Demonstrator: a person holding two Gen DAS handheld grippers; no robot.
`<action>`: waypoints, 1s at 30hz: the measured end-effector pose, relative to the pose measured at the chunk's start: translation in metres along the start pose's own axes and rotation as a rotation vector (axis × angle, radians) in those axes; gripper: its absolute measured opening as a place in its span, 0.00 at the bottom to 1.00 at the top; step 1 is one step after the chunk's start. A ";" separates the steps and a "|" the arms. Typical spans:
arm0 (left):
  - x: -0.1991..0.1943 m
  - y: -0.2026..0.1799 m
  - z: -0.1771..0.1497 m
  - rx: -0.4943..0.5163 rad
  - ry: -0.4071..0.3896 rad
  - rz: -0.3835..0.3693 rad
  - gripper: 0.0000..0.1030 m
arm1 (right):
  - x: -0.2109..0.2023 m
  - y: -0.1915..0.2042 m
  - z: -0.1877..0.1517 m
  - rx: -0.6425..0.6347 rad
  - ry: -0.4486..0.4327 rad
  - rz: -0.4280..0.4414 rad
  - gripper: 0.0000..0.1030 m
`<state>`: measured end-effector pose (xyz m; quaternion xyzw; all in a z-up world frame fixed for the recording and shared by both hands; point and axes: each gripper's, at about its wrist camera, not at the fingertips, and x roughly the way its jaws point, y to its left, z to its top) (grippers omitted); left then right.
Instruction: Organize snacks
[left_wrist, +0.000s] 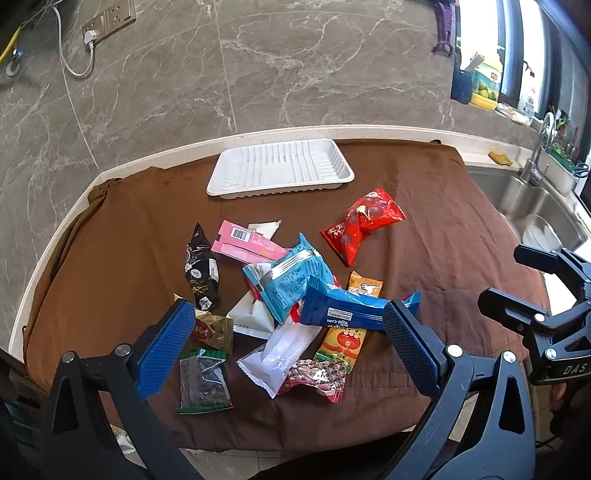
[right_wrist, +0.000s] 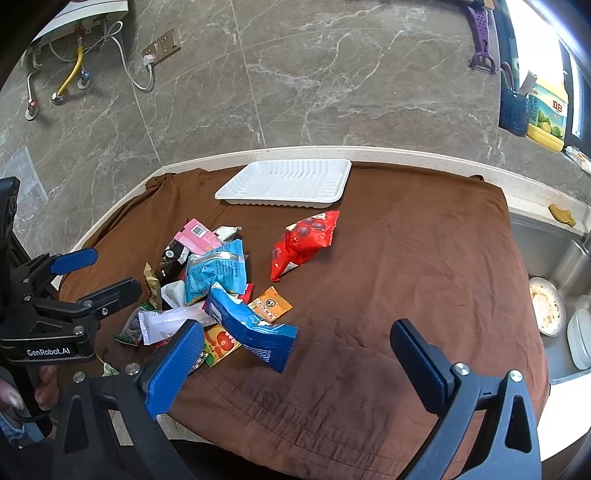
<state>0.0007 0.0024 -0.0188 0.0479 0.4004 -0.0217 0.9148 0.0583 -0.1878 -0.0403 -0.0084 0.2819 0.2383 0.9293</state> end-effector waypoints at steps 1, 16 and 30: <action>0.001 0.000 -0.001 -0.001 0.000 0.002 1.00 | 0.000 0.001 0.000 0.000 0.000 0.000 1.00; 0.002 0.003 -0.003 -0.005 0.000 0.001 1.00 | 0.003 0.007 0.001 0.003 0.001 0.010 1.00; 0.000 0.004 -0.005 -0.014 0.001 -0.008 1.00 | 0.003 0.007 0.001 0.004 0.004 0.013 1.00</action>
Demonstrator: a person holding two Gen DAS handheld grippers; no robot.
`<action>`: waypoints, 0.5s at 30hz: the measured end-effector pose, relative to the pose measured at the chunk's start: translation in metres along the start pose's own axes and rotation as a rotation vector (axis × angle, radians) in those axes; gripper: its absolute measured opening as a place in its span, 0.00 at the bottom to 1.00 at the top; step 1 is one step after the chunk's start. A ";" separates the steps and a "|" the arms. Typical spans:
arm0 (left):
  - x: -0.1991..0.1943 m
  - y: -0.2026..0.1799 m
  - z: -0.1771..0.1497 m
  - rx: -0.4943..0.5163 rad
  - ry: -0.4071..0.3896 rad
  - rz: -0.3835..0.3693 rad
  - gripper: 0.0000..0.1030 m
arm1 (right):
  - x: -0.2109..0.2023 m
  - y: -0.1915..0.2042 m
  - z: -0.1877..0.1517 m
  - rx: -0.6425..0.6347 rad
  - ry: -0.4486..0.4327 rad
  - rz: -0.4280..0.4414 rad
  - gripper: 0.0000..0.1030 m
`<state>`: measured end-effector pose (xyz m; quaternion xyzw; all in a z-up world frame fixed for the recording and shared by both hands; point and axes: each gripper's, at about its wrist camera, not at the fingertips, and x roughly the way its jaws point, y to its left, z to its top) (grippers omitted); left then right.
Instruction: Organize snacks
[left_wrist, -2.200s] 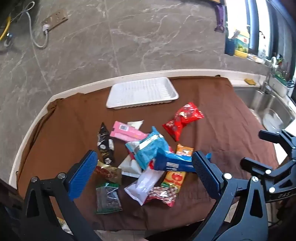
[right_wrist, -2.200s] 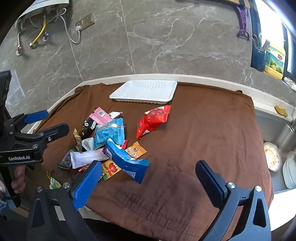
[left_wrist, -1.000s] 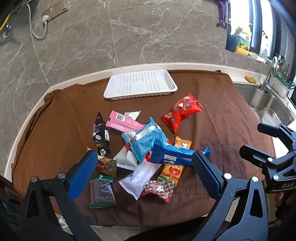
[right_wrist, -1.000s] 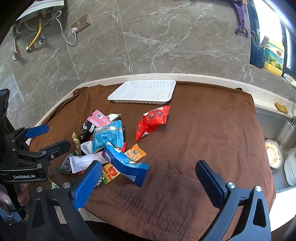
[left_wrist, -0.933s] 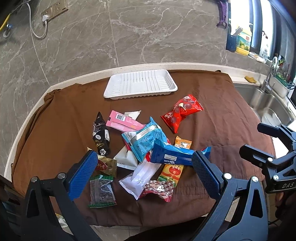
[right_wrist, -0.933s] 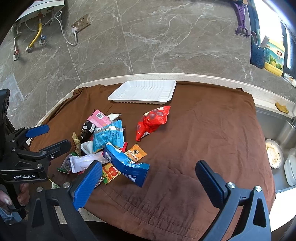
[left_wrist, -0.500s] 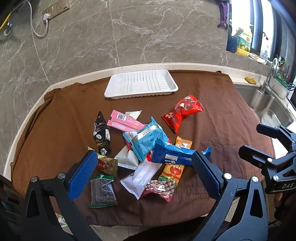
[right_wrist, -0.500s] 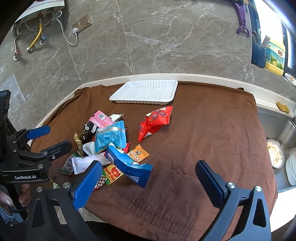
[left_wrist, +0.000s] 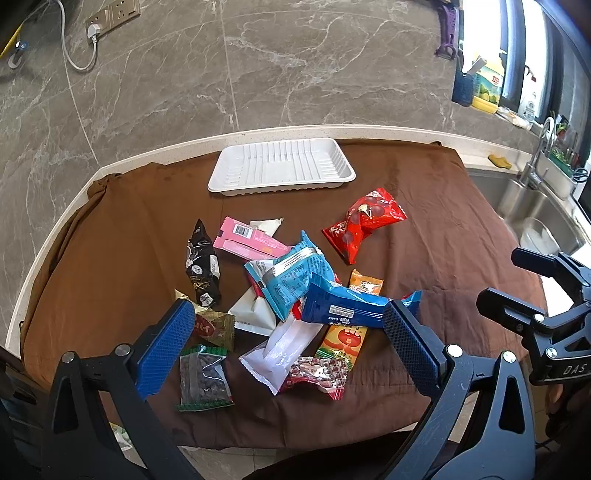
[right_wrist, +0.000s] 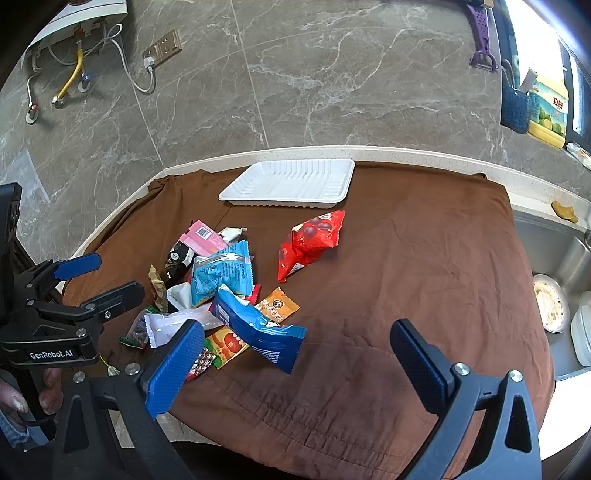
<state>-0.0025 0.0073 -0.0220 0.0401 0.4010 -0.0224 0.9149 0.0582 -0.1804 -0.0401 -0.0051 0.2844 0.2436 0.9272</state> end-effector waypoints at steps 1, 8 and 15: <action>0.000 0.000 0.000 0.000 0.000 0.001 1.00 | 0.000 0.001 0.000 0.001 0.001 0.000 1.00; -0.001 0.000 -0.001 0.000 0.001 -0.001 1.00 | 0.000 -0.001 -0.001 0.000 0.000 0.002 1.00; -0.001 0.001 -0.001 -0.001 0.001 -0.001 1.00 | 0.000 0.001 -0.001 0.001 0.000 0.002 1.00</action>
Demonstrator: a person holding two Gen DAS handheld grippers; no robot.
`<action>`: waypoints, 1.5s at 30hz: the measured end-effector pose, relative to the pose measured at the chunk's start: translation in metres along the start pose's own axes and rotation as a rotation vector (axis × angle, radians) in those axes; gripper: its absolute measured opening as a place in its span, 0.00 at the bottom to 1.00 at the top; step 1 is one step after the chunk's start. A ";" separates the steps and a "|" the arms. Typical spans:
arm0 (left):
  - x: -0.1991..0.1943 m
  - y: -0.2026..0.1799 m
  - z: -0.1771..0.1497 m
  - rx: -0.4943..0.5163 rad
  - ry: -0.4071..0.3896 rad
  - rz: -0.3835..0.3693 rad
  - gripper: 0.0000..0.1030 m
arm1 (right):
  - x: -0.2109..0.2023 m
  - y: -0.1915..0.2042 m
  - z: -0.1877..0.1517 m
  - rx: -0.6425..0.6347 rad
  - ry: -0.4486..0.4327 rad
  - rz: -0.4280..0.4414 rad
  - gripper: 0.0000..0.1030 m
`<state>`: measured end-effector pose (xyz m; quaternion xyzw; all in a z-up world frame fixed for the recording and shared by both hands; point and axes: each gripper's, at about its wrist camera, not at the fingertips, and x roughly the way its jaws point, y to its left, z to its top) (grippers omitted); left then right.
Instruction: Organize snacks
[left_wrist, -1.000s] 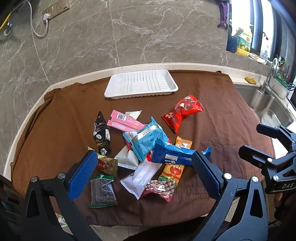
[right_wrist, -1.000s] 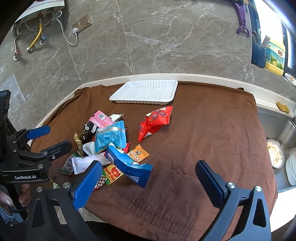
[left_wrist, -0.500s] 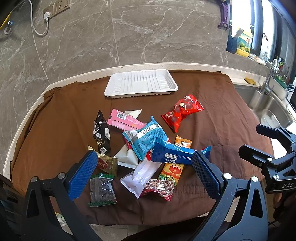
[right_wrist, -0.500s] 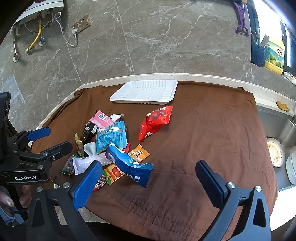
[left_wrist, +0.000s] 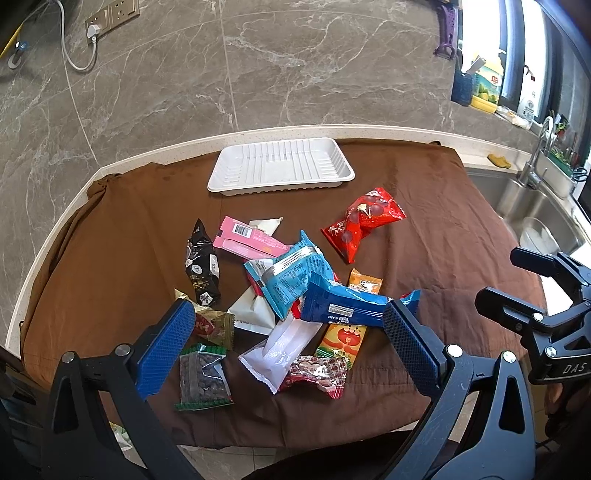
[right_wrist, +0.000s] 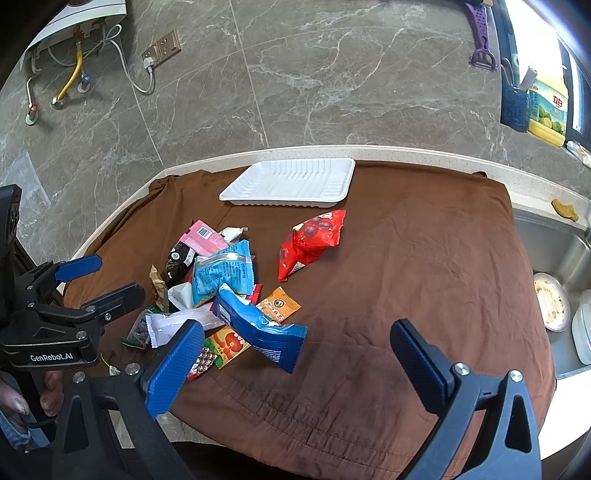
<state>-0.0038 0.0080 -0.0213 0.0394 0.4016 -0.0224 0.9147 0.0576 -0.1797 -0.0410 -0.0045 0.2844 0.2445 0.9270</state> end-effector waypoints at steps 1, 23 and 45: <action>0.000 0.000 0.000 -0.001 0.000 0.000 1.00 | 0.000 0.000 0.000 0.001 0.000 0.001 1.00; 0.009 0.004 -0.001 -0.012 0.027 0.012 1.00 | 0.005 0.002 -0.004 0.025 0.020 0.032 1.00; 0.048 0.067 -0.028 -0.133 0.122 0.061 1.00 | 0.037 0.031 -0.003 -0.196 0.080 0.047 0.99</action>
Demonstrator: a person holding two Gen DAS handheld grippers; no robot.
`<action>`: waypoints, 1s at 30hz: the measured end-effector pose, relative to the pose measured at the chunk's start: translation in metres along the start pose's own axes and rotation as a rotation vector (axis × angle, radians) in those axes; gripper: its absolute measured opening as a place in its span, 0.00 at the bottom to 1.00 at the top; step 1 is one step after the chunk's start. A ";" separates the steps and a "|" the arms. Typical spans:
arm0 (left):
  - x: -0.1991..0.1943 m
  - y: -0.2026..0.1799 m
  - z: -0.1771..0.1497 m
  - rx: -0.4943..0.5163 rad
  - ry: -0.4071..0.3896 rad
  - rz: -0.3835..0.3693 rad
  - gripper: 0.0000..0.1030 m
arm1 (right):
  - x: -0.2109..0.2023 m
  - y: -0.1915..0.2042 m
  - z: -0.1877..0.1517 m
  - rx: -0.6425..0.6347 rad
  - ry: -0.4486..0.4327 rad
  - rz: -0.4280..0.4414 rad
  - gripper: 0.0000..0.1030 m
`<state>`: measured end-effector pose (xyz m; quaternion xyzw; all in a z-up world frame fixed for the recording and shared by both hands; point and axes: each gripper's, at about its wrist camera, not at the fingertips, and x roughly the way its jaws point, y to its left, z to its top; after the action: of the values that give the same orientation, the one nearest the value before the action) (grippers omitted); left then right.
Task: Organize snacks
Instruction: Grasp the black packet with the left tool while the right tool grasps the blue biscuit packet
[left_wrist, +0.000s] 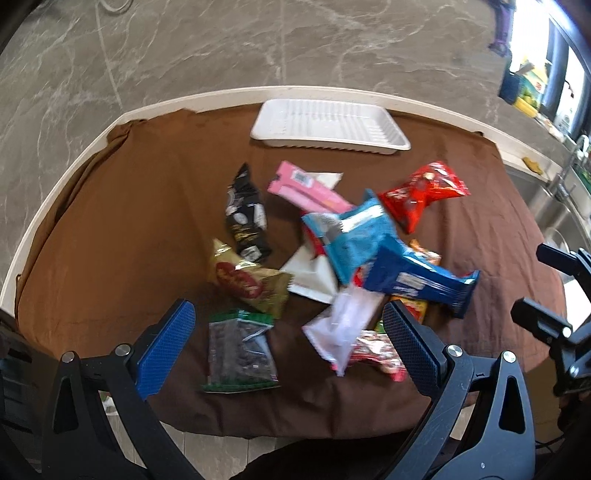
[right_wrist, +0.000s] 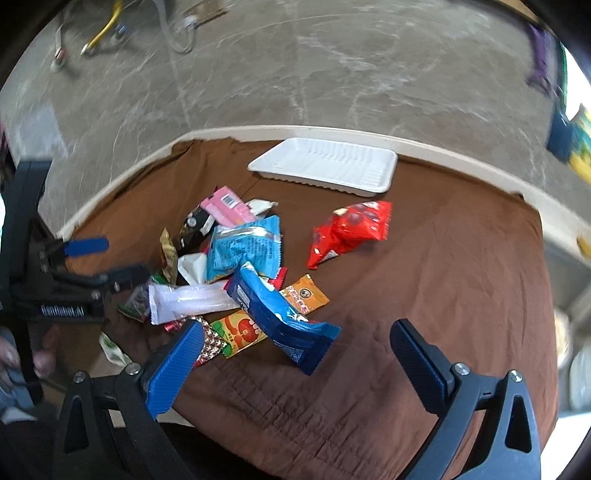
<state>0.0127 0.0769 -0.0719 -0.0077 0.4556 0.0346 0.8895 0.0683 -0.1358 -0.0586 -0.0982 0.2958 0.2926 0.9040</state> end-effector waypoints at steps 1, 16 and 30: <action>0.002 0.004 0.000 -0.005 0.003 0.003 1.00 | 0.003 0.004 0.001 -0.027 0.006 -0.003 0.96; 0.077 0.076 0.052 -0.067 0.087 0.027 1.00 | 0.083 0.051 0.004 -0.399 0.143 -0.162 0.75; 0.184 0.085 0.108 -0.004 0.244 -0.120 0.46 | 0.111 0.047 0.006 -0.368 0.233 -0.124 0.39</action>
<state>0.2010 0.1766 -0.1565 -0.0408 0.5589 -0.0189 0.8280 0.1166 -0.0434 -0.1194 -0.3125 0.3334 0.2721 0.8468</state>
